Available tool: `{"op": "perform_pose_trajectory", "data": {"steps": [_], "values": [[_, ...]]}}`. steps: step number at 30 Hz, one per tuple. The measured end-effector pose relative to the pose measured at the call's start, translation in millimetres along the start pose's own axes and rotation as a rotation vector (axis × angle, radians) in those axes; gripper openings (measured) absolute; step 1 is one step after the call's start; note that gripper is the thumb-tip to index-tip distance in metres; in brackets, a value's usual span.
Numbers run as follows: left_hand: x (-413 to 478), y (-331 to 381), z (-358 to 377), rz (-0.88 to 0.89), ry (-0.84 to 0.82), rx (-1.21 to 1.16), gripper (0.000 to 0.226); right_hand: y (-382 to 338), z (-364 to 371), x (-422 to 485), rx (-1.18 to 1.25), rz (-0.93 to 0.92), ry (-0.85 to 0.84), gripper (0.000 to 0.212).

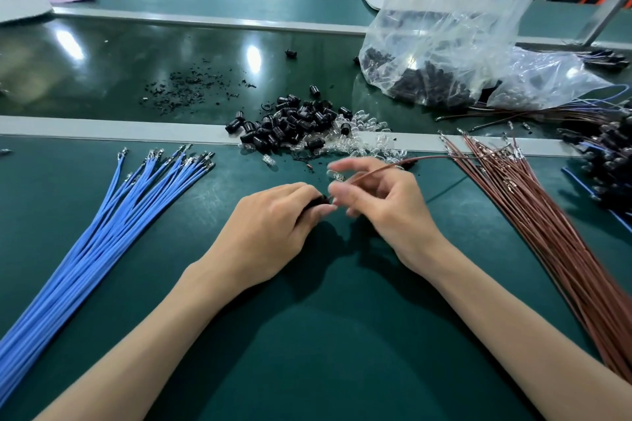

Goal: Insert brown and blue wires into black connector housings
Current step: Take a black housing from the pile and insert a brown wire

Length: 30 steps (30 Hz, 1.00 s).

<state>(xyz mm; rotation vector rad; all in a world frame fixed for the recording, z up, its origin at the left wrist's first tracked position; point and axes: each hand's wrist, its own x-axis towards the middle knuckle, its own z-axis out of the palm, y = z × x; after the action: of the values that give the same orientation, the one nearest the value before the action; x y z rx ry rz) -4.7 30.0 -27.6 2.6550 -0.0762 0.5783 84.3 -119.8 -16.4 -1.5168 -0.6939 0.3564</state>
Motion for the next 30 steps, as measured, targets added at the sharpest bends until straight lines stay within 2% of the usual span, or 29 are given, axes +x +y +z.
{"op": "perform_pose_trajectory", "data": {"steps": [3,6,9,11,13,14,16,18,19,20,23,24,26,28,30], "values": [[1,1,0,-0.024,0.024,-0.001,0.039,-3,-4,2,0.255,0.085,0.116,0.015],[1,1,-1,0.022,-0.014,-0.026,0.049,-1,-2,3,0.121,0.058,0.165,0.018],[0,0,-1,0.044,-0.017,-0.091,0.047,0,1,0,-0.022,0.034,0.050,0.015],[1,0,-1,0.003,-0.017,-0.157,0.047,-2,0,0,0.112,0.038,0.049,0.013],[1,-1,-1,-0.039,-0.041,-0.217,0.049,-3,-4,4,0.355,0.095,0.152,0.020],[1,-2,-2,-0.051,-0.053,-0.243,0.051,-2,-5,6,0.403,0.107,0.203,0.023],[1,-2,-3,-0.072,-0.073,-0.288,0.054,0,-4,6,0.258,0.065,0.191,0.027],[2,-2,-4,-0.089,-0.084,-0.330,0.053,4,0,2,0.002,0.011,0.037,0.024],[3,-2,-4,-0.100,-0.087,-0.353,0.050,4,1,1,-0.043,0.002,-0.016,0.021],[3,-2,-5,-0.116,-0.088,-0.374,0.045,3,1,0,-0.007,0.004,-0.015,0.018],[3,-1,-7,-0.161,-0.098,-0.434,0.042,0,-6,7,0.430,0.088,0.148,0.017],[3,-1,-7,-0.171,-0.103,-0.445,0.042,1,-7,9,0.508,0.103,0.196,0.019],[3,-1,-8,-0.178,-0.111,-0.445,0.040,3,-7,9,0.377,0.073,0.191,0.022],[3,0,-8,-0.171,-0.118,-0.431,0.037,7,-2,5,0.096,0.027,0.050,0.021],[3,0,-8,-0.165,-0.119,-0.427,0.037,7,0,2,0.050,0.021,-0.025,0.017]]}}
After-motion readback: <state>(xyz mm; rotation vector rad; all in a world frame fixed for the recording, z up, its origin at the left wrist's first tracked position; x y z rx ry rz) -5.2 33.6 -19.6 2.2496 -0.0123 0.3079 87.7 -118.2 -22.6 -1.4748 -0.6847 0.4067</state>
